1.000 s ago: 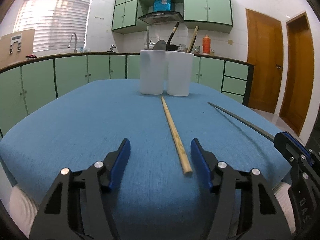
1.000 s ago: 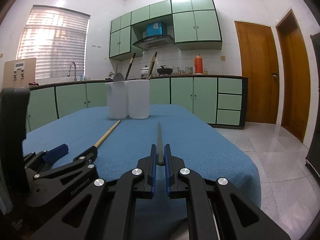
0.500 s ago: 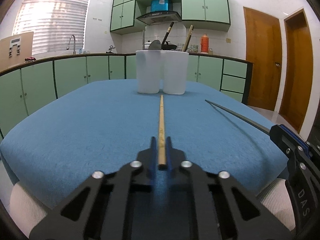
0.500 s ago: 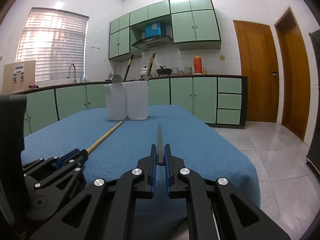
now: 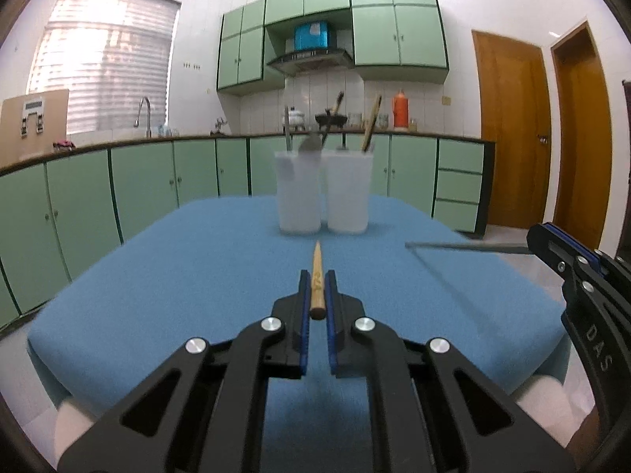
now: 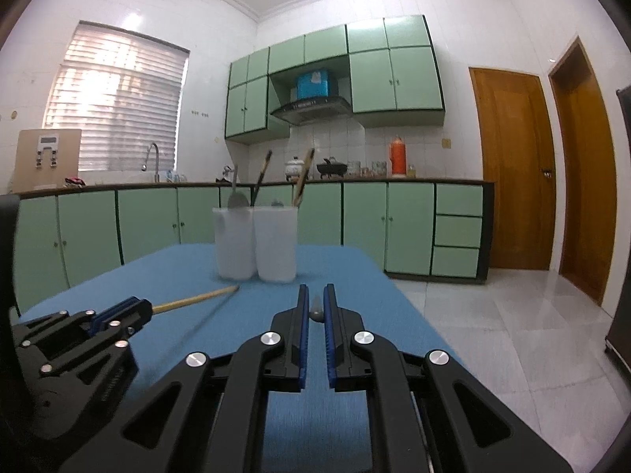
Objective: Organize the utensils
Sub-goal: 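Lift both chopsticks upright and carry them above the white holder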
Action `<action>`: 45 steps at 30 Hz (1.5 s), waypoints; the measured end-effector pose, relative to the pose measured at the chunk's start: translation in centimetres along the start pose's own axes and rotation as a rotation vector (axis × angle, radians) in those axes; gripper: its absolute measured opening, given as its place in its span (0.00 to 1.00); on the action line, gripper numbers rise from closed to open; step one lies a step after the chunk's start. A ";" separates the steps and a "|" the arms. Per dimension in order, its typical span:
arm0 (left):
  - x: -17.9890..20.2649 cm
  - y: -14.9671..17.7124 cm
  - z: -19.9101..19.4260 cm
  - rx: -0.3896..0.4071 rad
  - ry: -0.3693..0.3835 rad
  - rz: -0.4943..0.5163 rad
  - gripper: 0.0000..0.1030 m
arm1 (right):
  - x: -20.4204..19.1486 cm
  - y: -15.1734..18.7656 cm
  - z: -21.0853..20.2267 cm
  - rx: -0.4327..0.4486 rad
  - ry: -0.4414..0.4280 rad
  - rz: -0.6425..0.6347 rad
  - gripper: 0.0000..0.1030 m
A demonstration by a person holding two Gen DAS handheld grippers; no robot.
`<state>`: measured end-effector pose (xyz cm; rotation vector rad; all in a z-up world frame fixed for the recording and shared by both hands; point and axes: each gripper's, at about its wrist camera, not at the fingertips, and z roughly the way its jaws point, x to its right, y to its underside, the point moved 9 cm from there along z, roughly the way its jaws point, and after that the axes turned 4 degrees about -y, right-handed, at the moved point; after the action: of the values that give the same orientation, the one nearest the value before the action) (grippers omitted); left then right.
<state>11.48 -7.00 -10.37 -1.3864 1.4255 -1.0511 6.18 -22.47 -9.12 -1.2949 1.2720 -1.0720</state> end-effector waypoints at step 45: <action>-5.1 -27.0 4.5 0.173 0.153 -0.043 0.06 | -4.2 -26.8 12.9 0.028 -0.317 -0.011 0.07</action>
<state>23.17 -2.58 14.51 -1.2383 1.3824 -1.3005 22.00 -18.47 16.12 -1.3886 1.0087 -0.8489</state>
